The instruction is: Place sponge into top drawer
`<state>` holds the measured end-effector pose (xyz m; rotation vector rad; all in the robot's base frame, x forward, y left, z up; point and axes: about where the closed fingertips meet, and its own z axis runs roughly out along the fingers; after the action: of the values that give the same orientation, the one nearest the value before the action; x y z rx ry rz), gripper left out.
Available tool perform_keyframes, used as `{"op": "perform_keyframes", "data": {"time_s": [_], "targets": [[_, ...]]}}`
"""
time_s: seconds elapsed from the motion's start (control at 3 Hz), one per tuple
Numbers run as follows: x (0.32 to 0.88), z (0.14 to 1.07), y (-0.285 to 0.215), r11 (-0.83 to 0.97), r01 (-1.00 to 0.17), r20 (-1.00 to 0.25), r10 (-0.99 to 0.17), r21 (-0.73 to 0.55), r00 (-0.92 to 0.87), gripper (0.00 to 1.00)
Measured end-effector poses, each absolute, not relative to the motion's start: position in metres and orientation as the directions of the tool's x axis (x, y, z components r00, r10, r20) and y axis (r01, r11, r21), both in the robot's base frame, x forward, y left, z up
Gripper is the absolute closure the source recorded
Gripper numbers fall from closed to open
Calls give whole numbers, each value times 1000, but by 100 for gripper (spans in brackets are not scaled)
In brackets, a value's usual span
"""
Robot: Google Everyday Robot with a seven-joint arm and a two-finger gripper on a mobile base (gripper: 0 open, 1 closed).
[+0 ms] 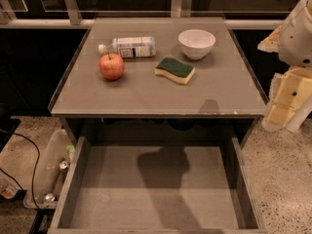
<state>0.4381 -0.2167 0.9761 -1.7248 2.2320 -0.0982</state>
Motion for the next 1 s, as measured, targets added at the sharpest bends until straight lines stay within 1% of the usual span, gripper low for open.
{"op": "perform_keyframes", "data": {"time_s": [0.33,0.67,1.0], "targets": [[438,976,-217,270,-931,-207,-953,-245,-222,0],[456,981,-213,283,-922,-221,-949,-266,-227,0],[485,983,-205,289,-908,-267,-941,-303,-210,0]]}}
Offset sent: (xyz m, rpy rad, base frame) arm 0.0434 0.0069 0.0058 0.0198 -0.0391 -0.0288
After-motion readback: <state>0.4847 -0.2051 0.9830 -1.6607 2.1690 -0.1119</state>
